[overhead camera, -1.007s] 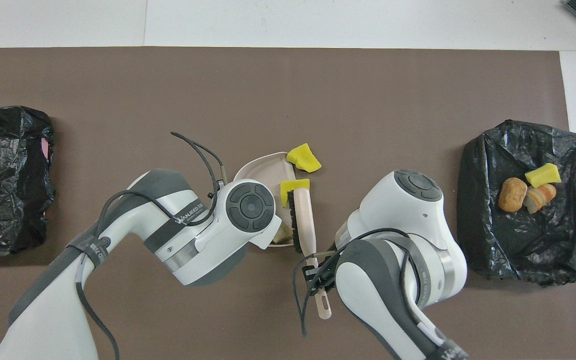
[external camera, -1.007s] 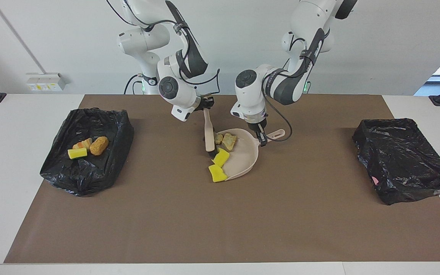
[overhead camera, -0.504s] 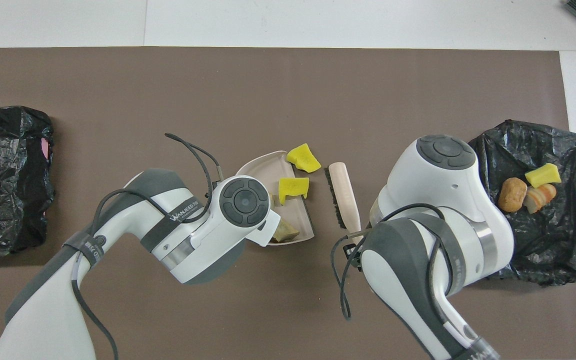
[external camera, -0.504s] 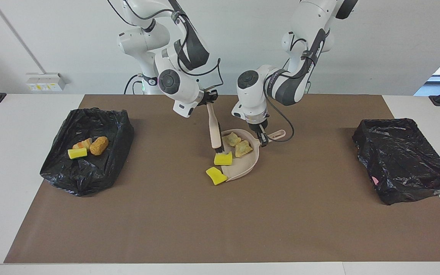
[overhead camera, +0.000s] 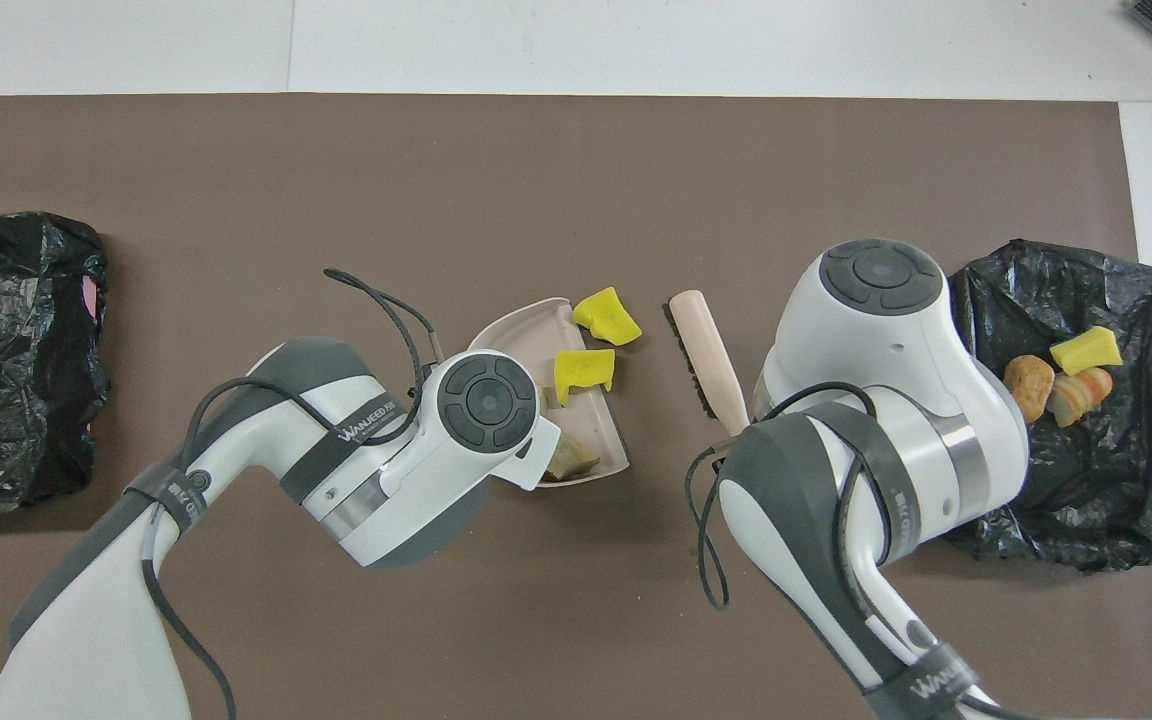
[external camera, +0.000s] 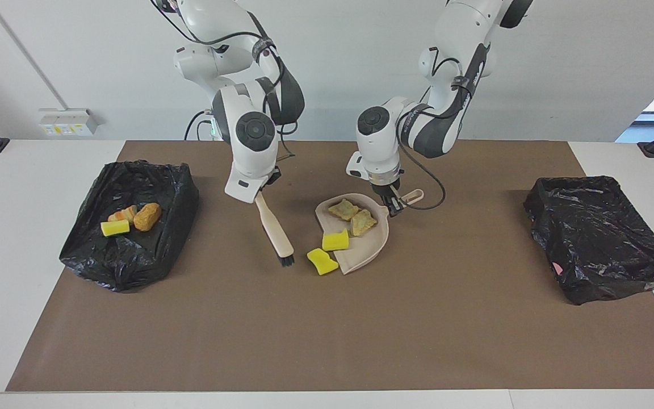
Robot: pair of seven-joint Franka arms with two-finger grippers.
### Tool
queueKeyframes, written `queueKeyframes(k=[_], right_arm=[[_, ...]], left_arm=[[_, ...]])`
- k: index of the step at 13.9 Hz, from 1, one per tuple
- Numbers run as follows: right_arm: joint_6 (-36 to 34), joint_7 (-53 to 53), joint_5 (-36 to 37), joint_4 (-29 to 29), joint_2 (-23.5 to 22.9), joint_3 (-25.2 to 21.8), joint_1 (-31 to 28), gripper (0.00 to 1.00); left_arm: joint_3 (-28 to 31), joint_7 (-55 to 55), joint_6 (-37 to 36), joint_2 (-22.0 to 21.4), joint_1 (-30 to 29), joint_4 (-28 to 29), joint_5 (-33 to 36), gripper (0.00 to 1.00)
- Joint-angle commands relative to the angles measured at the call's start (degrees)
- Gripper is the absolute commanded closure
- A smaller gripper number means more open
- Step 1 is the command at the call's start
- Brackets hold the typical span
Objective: Sweep and dump trash in bin
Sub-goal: 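Push the last debris pieces into the dustpan with the right gripper's brush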
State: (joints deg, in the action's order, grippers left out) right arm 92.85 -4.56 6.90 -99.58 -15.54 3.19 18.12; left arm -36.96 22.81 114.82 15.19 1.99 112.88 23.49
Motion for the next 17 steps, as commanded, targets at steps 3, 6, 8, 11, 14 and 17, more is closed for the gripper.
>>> queueKeyframes(k=[3, 6, 8, 11, 14, 17], right_arm=[[0.66, -2.39, 0.42, 6.59, -7.14, 0.67, 2.09, 1.00], [1.10, -2.82, -8.02, 3.61, -7.05, 0.76, 1.83, 1.00], [1.28, -2.74, -12.58, 2.11, -6.62, 0.76, 2.62, 1.00], [1.19, -2.91, -22.24, -1.92, -4.60, 0.76, 2.54, 1.00], [0.14, -2.91, -26.93, -2.99, -3.71, 1.20, 2.80, 1.00], [0.49, -4.22, -25.89, -2.90, -3.71, 1.29, 2.71, 1.00]], left_arm=[[-0.22, -0.48, -0.74, -1.66, -0.75, 0.94, -0.82, 1.00], [-0.22, -0.40, -0.56, -1.66, -1.46, 1.11, -0.82, 1.00], [-0.22, -0.14, -0.39, -1.66, -1.46, 1.20, -0.82, 1.00], [-0.22, 0.66, 0.05, -1.39, -2.25, 1.20, -0.82, 1.00], [-0.31, 1.27, 0.40, -1.39, -2.16, 1.20, -0.82, 1.00], [-0.22, 6.19, 1.72, -1.31, -2.25, 1.20, -0.82, 1.00]])
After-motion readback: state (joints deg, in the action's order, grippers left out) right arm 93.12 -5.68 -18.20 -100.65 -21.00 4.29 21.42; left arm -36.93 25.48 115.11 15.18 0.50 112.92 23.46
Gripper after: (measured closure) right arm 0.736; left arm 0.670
